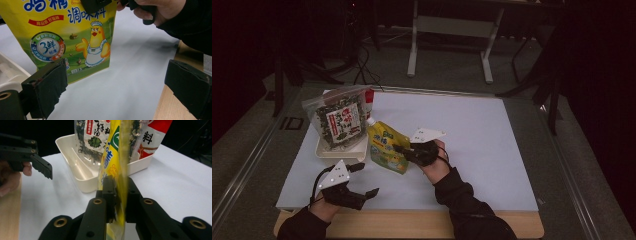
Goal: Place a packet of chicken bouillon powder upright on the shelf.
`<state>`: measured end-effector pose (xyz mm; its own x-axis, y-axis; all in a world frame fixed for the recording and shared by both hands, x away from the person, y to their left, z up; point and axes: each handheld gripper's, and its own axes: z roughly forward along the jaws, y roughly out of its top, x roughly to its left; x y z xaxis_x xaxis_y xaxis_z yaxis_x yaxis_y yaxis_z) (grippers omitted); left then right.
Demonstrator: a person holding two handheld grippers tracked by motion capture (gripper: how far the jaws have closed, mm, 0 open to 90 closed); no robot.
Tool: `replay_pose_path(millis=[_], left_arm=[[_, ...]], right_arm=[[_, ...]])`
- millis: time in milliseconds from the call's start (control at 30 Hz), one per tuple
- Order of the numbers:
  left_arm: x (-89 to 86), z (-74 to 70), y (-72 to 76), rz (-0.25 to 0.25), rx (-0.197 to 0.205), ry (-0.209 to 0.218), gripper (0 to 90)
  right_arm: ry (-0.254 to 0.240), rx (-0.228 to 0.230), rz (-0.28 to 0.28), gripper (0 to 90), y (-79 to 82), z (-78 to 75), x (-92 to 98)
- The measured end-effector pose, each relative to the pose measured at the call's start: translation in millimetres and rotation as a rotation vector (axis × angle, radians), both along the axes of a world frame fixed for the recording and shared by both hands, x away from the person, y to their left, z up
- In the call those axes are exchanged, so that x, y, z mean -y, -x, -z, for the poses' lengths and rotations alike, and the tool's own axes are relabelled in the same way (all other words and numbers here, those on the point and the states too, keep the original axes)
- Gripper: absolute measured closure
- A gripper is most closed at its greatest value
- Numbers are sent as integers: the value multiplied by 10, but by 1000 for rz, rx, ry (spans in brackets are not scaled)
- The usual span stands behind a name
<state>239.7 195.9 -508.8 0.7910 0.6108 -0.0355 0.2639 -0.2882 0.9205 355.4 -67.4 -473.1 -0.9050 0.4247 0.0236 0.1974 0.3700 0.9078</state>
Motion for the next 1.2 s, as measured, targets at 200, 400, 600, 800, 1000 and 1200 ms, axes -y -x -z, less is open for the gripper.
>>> replay_pose_path(millis=[200, 400, 600, 800, 1000, 1200], left_arm=[[3, 12, -5, 1, -5, -3, 51], [-3, 18, -9, -1, -8, 1, 51], [-2, 18, -5, 2, -6, -1, 51], [-3, 27, -11, 4, -9, -2, 51], [-2, 26, -6, 13, -11, 0, 52], [18, 49, -1, 26, -17, -6, 51]], right_arm=[[22, -10, -6, 899, -16, -13, -24], [24, -24, -50, 900, -5, -88, -70], [29, 21, -66, 900, -11, -246, -99], [26, 63, -111, 900, -67, -457, -86], [-1, 97, -149, 900, -136, -660, -81], [-21, 125, -207, 900, -226, -788, -149]])
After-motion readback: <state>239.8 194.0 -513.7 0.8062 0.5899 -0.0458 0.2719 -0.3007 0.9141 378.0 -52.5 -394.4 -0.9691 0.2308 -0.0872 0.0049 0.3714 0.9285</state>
